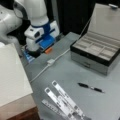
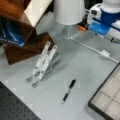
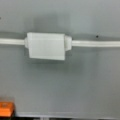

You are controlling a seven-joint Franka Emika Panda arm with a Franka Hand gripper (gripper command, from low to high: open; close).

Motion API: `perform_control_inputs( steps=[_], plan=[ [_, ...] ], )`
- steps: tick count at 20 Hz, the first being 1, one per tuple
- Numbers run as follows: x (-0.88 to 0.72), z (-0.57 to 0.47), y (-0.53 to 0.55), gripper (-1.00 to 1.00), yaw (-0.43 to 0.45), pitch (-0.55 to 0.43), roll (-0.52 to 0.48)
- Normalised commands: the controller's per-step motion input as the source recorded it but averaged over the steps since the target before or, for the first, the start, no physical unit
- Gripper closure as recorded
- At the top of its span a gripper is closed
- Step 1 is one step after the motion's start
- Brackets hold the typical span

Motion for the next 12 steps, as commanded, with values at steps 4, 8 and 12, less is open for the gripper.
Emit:
perform_control_inputs(
  steps=[4,8,12],
  plan=[
    [0.72,0.56,-0.22,-1.0,0.02,0.344,-0.123],
    [0.84,0.62,-0.22,-1.0,0.081,0.472,-0.153],
    [0.91,0.57,-0.23,-1.0,0.125,0.504,-0.145]
  ],
)
